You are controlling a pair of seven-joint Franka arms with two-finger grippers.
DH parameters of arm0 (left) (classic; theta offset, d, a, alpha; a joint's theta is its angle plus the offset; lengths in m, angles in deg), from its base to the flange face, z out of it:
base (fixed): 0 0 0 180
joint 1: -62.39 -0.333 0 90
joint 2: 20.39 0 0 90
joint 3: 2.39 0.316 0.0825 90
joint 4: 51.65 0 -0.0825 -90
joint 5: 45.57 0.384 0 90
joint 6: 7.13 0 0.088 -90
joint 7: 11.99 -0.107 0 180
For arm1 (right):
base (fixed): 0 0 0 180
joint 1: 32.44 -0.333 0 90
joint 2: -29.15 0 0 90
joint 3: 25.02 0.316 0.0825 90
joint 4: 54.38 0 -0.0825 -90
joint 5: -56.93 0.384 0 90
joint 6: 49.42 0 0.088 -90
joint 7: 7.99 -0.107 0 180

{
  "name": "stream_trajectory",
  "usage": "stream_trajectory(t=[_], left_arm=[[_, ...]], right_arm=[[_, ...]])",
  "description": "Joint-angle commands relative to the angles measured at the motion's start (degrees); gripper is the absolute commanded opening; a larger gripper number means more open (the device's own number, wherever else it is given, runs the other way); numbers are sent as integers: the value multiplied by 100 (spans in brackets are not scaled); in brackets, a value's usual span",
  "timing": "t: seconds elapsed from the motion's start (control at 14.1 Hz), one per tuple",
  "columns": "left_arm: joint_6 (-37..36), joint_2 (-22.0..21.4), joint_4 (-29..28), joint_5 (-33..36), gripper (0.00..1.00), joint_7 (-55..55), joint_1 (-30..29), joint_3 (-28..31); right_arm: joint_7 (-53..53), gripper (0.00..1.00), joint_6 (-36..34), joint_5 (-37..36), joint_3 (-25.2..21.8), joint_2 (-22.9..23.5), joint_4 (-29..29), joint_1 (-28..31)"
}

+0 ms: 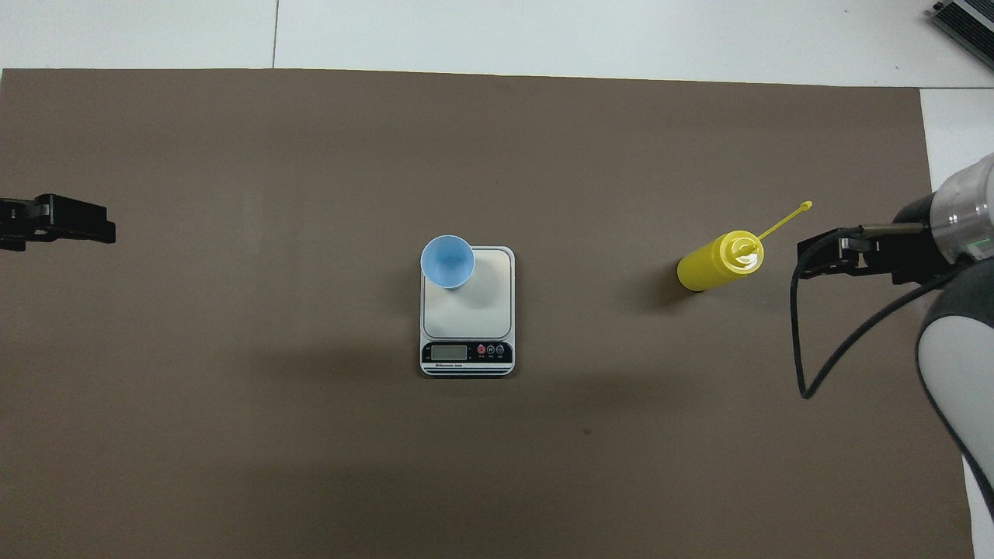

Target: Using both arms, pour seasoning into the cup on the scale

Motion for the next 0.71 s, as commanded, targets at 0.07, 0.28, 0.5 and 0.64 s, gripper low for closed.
stream_trajectory(t=[0.07, 0.28, 0.5, 0.64], left_arm=[[-55, -115, -102, -40, 100, -31, 79, 77], [-55, -115, -102, -31, 100, -31, 79, 77], [-46, -115, -102, -31, 100, -31, 70, 77], [15, -115, -102, -31, 100, -14, 79, 77]], right_arm=[[-87, 100, 360, 82, 11, -158, -214, 81], [-96, 100, 387, -94, 11, -141, -214, 81], [-96, 100, 378, -103, 2, -141, -214, 81], [-96, 100, 370, -103, 2, -150, -214, 81]])
